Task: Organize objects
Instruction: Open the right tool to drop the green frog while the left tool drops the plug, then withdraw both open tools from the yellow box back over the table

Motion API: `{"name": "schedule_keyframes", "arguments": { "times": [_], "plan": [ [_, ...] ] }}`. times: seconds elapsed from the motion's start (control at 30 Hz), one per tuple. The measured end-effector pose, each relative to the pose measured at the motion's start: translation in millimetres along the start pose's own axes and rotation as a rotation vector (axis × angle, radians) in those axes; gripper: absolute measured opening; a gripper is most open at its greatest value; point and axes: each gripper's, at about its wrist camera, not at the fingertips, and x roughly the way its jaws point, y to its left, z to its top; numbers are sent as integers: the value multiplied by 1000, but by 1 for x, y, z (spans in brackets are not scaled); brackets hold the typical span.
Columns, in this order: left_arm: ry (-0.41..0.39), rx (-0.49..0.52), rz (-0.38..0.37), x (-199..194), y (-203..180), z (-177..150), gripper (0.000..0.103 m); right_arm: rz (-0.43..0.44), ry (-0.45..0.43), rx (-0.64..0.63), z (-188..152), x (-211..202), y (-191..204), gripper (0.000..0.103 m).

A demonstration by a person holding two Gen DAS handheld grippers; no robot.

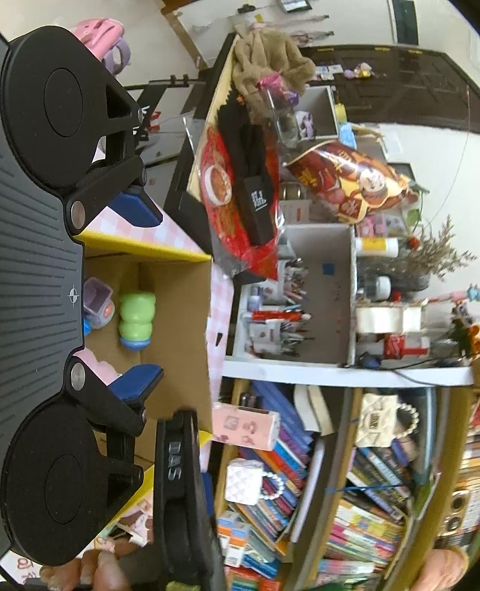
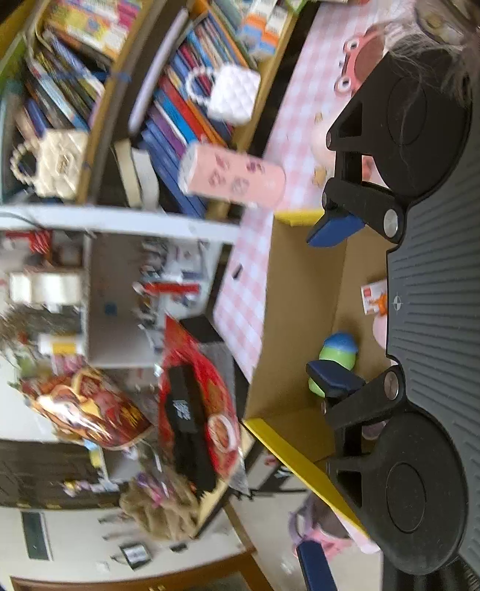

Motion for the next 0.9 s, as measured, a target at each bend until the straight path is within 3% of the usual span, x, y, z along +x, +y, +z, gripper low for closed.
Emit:
{"name": "schedule_keyframes", "arguments": {
  "times": [0.37, 0.9],
  "plan": [
    [43, -21, 15, -43, 19, -31, 88, -119, 34, 42, -54, -54, 4, 69],
    [178, -14, 3, -90, 24, -89, 88, -137, 153, 10, -131, -102, 47, 71]
  ]
}}
